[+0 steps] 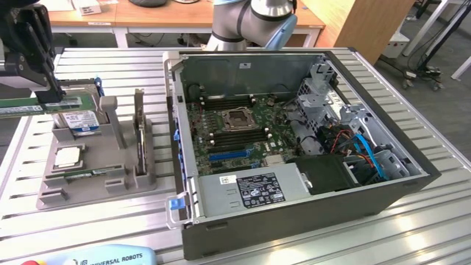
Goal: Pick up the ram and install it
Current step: 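Pick up the ram and move it above insertion slot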
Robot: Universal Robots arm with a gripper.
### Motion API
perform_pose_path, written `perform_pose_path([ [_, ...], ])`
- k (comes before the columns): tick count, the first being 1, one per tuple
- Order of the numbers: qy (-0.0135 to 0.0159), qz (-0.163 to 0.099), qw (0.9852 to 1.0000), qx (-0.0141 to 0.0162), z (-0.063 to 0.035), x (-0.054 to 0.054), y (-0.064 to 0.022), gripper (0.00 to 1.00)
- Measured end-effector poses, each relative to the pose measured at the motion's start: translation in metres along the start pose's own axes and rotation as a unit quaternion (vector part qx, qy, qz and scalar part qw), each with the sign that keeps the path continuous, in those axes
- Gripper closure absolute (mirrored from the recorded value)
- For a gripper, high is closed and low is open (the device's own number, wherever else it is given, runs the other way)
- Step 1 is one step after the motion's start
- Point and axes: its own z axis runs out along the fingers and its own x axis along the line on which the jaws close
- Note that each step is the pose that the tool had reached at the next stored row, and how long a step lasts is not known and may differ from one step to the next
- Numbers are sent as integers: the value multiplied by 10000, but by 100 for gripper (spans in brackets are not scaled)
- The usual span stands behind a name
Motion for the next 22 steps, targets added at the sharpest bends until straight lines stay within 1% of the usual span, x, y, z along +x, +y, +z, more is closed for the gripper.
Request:
perform_pose_path([
  [8,0,0,10000,0,-3,3,-104,89],
  [9,0,0,10000,0,-5,4,-137,89],
  [11,0,0,10000,0,-10,8,-298,89],
  [13,0,0,10000,0,-13,10,-395,89],
  [22,0,0,10000,0,-17,14,-521,89],
])
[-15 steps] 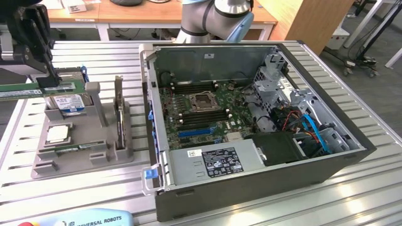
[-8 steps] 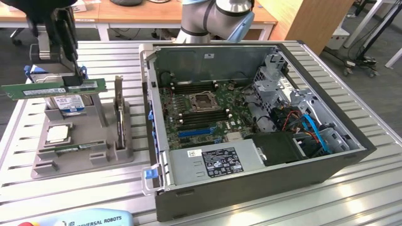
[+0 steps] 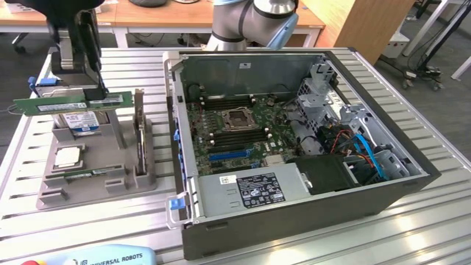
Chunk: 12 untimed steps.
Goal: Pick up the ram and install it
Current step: 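Pick up the ram and move it above insertion slot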
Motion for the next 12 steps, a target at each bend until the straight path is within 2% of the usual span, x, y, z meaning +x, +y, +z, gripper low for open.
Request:
perform_pose_path([
  [12,0,0,10000,0,-5,4,-163,89],
])
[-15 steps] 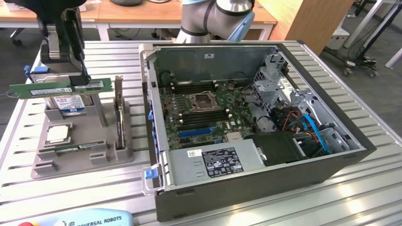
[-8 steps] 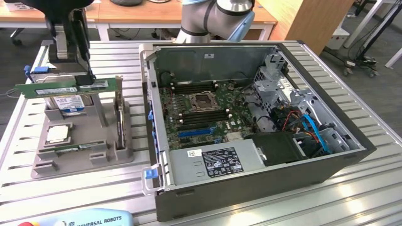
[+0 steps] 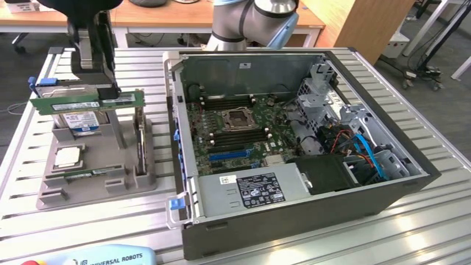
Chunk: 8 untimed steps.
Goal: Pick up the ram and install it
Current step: 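Pick up the ram and move it above insertion slot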
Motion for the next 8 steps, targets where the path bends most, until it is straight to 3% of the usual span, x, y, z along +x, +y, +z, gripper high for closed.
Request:
perform_pose_path([
  [8,0,0,10000,0,-6,5,-187,89],
])
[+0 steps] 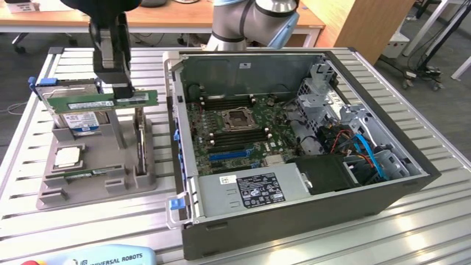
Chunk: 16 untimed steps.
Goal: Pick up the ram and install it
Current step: 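Pick up the ram and move it above insertion slot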
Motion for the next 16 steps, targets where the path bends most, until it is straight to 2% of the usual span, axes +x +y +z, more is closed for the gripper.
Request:
perform_pose_path([
  [16,0,0,10000,0,-13,10,-369,89],
])
